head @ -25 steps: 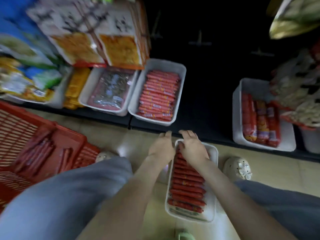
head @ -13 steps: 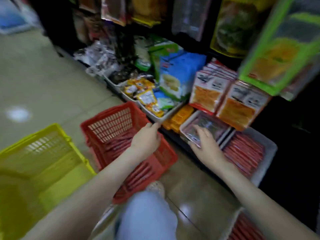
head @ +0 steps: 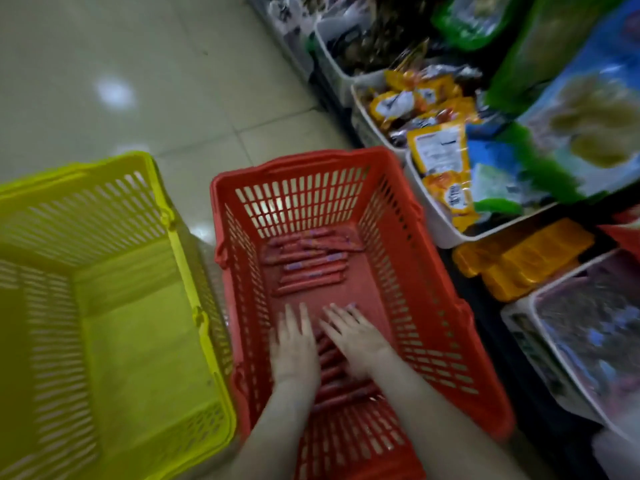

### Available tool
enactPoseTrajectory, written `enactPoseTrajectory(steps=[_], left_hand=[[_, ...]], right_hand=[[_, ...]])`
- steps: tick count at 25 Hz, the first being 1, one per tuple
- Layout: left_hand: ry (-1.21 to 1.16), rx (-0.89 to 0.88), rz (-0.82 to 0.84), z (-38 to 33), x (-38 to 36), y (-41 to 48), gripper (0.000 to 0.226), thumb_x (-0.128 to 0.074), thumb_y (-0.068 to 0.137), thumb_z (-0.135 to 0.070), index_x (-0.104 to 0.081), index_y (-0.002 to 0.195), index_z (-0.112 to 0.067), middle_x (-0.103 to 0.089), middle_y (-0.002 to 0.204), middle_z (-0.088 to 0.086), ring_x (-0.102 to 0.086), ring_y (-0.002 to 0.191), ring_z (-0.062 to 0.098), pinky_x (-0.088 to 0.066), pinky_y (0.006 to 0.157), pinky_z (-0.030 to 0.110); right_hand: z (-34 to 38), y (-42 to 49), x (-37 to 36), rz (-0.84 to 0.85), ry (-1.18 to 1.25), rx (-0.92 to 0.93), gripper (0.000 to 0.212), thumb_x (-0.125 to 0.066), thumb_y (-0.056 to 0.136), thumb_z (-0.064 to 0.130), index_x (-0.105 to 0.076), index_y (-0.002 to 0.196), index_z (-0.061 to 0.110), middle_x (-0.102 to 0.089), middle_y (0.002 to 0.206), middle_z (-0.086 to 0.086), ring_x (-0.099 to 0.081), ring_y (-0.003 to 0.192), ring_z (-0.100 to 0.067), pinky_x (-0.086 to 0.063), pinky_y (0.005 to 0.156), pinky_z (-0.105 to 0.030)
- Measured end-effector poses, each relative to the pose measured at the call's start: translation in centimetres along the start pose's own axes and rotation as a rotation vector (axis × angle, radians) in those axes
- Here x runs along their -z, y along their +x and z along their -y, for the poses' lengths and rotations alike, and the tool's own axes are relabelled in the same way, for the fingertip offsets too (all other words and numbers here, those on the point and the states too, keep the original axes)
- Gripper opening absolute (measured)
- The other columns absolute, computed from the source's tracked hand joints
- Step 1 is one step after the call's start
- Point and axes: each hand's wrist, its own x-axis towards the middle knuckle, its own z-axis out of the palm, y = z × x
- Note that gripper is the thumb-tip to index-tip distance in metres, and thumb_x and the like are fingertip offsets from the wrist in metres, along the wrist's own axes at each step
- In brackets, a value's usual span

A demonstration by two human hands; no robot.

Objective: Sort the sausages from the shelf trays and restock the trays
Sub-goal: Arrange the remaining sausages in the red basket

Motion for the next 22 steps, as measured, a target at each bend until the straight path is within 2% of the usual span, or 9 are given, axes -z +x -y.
enactPoseTrajectory(steps=[4,7,9,12,13,15,17,19,22], left_hand=[[0.114,-0.011,0.148,0.0,-6.2,2.4,0.078,-0.038,0.096,-0.023,0.019,0.148,-0.010,0.012,0.158,0.014,0.004,0.147,0.028,-0.002,0.118,0.044],[0.162,-0.016,0.135,-0.4,-8.9,2.9,0.070,-0.031,0.097,-0.021,0.015,0.149,-0.007,0.005,0.159,0.013,0.002,0.146,0.029,0.005,0.117,0.049],[0.168,-0.029,0.096,-1.1,-9.0,3.0,0.067,-0.030,0.097,-0.019,0.010,0.150,-0.007,0.001,0.159,0.012,0.001,0.146,0.028,0.005,0.116,0.048],[0.195,-0.101,0.034,-2.1,-7.6,3.6,0.062,-0.032,0.097,-0.017,-0.002,0.150,-0.005,-0.011,0.158,0.011,-0.007,0.146,0.027,0.002,0.117,0.046],[0.198,-0.122,-0.029,-2.4,-6.8,3.7,0.062,-0.037,0.095,-0.017,-0.011,0.149,-0.004,-0.020,0.155,0.013,-0.014,0.145,0.027,-0.003,0.117,0.045],[0.187,-0.170,-0.244,-3.1,-4.9,3.5,0.056,-0.045,0.085,-0.017,-0.041,0.139,-0.002,-0.047,0.139,0.015,-0.039,0.134,0.028,-0.023,0.115,0.043],[0.141,-0.272,-0.386,-4.0,-1.8,2.5,0.046,-0.040,0.081,-0.017,-0.062,0.119,-0.003,-0.064,0.115,0.014,-0.058,0.114,0.029,-0.042,0.104,0.042],[0.109,-0.358,-0.503,-4.9,2.3,0.5,0.040,-0.037,0.081,-0.017,-0.063,0.110,-0.006,-0.066,0.105,0.012,-0.062,0.103,0.028,-0.047,0.097,0.041],[0.054,-0.507,-0.728,-7.5,9.1,-4.5,0.028,-0.044,0.082,-0.019,-0.053,0.106,-0.010,-0.066,0.097,0.008,-0.061,0.093,0.026,-0.042,0.090,0.038]], right_hand=[[-0.2,3.7,-5.4,-0.062,-0.084,0.062,0.091,-0.069,0.077,0.032,-0.018,0.150,0.011,-0.017,0.156,-0.018,-0.014,0.145,-0.031,0.014,0.114,-0.044],[-0.2,4.4,-4.5,0.012,-0.075,-0.005,0.077,-0.058,0.087,0.022,-0.014,0.149,0.011,-0.024,0.151,-0.018,-0.022,0.140,-0.032,-0.011,0.115,-0.046],[-0.3,5.0,-4.1,-0.029,-0.058,-0.057,0.056,-0.049,0.092,0.016,-0.028,0.143,0.009,-0.043,0.137,-0.017,-0.041,0.125,-0.033,-0.029,0.103,-0.042],[-0.2,4.3,-2.4,-0.157,-0.065,-0.164,0.040,-0.078,0.065,0.024,-0.064,0.101,0.015,-0.068,0.089,-0.007,-0.066,0.080,-0.023,-0.047,0.073,-0.030],[-0.4,3.9,-1.9,-0.186,-0.048,-0.169,0.034,-0.078,0.062,0.021,-0.065,0.093,0.015,-0.068,0.082,-0.005,-0.066,0.074,-0.022,-0.047,0.069,-0.029],[-0.6,2.2,0.6,-0.230,-0.042,-0.228,0.021,-0.060,0.069,0.011,-0.065,0.089,0.015,-0.067,0.080,-0.003,-0.067,0.073,-0.021,-0.047,0.068,-0.029],[-1.1,-0.6,4.1,-0.399,-0.079,-0.278,0.017,-0.055,0.056,0.013,-0.064,0.070,0.016,-0.062,0.060,-0.001,-0.062,0.053,-0.018,-0.045,0.054,-0.025],[-1.4,-4.6,7.2,-0.488,-0.061,-0.301,0.018,-0.057,0.050,0.014,-0.060,0.067,0.017,-0.059,0.055,-0.001,-0.059,0.047,-0.019,-0.042,0.048,-0.024],[-1.4,-12.8,11.5,-0.651,-0.061,-0.367,0.018,-0.060,0.055,0.013,-0.059,0.072,0.017,-0.059,0.058,-0.002,-0.059,0.050,-0.022,-0.040,0.049,-0.028]])
